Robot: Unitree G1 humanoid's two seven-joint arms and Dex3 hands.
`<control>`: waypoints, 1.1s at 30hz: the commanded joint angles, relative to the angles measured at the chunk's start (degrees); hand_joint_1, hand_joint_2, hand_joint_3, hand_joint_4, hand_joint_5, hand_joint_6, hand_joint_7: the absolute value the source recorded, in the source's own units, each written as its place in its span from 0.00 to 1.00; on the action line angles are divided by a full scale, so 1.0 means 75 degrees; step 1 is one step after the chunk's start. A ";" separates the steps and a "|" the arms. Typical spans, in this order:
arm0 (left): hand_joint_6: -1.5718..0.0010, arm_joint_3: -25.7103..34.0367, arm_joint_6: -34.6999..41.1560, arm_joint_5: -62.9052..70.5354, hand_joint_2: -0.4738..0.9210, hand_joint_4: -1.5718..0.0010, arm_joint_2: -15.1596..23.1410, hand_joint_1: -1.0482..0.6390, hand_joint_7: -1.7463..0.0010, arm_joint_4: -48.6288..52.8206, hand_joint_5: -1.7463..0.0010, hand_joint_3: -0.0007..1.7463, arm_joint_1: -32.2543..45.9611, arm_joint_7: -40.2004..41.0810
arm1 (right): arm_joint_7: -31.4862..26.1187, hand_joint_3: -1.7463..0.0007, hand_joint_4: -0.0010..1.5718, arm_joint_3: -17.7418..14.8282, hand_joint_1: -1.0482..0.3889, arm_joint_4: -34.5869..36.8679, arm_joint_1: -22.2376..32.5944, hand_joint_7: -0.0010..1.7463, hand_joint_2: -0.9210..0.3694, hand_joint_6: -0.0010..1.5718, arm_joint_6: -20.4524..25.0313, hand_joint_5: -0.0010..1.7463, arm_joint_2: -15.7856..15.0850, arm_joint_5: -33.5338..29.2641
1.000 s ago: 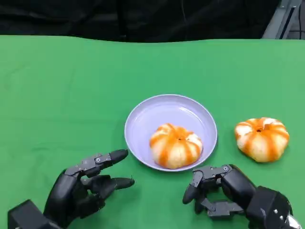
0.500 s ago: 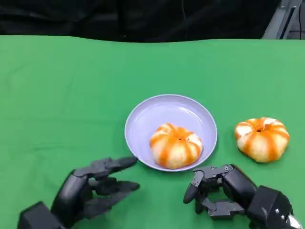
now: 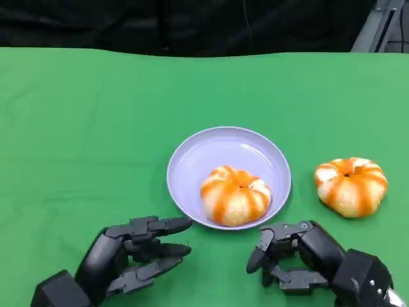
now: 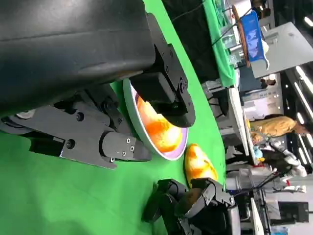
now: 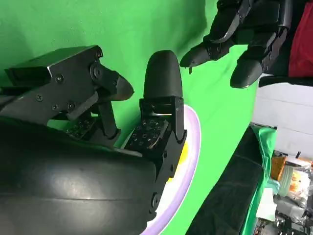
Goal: Grasp the bread from the table and place it into the plate.
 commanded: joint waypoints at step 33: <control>0.22 -0.0434 -0.0237 0.1091 0.96 0.30 0.0566 0.63 0.94 0.0231 0.71 0.28 -0.0077 0.1548 | -0.0288 0.48 0.61 -0.0108 0.88 0.0012 -0.0011 0.53 0.21 0.63 0.0040 0.77 -0.0147 0.0031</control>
